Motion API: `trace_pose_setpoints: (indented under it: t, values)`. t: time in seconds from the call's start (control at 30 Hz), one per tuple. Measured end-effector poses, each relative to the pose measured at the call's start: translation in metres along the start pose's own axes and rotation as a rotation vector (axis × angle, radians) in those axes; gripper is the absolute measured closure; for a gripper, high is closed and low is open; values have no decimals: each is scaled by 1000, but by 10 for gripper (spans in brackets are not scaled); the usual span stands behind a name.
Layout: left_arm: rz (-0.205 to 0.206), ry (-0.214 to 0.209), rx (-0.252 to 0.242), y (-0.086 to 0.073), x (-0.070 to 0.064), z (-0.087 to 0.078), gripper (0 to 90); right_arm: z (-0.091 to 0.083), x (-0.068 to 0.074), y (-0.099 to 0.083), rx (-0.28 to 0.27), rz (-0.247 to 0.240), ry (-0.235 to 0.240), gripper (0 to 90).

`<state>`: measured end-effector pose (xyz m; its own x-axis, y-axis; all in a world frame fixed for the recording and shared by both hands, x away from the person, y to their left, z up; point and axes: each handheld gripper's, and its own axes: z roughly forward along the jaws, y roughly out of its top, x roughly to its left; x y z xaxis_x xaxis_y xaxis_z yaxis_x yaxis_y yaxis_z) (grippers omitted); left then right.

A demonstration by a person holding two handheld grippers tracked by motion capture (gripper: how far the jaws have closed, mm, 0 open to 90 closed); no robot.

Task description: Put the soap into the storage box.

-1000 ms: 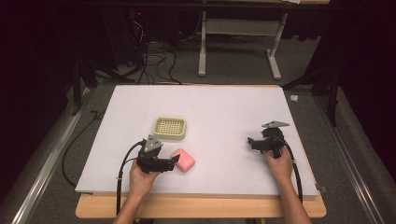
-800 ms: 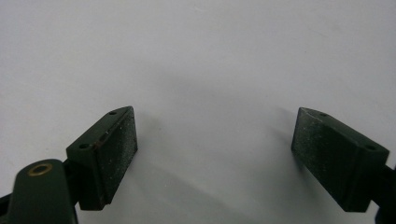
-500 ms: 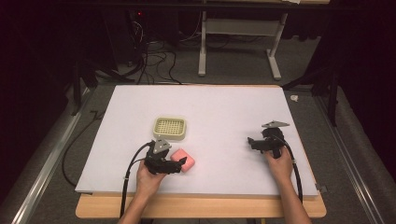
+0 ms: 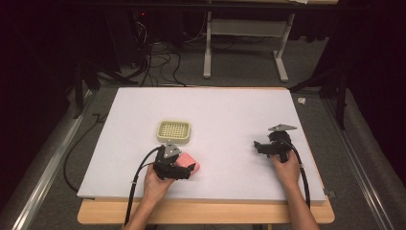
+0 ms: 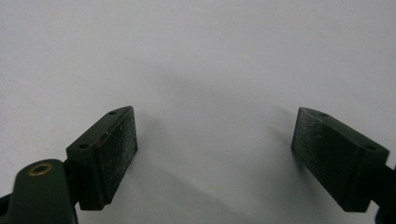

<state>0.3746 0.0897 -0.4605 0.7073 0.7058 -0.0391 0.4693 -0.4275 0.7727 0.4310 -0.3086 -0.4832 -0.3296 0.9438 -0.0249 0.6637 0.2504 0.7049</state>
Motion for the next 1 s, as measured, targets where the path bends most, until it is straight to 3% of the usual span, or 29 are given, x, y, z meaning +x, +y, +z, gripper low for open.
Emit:
trace_pose_setpoints:
  t: [0.7, 0.83, 1.0]
  values:
    - [16, -13, 64, -2, -6, 21, 89, 0, 0, 0, 0, 0, 0, 149]
    - [29, -7, 88, -4, -8, 26, 89, 0, 0, 0, 0, 0, -1, 149]
    - [22, 5, 83, -8, -8, 29, 104, 0, 0, 0, 0, 0, -1, 148]
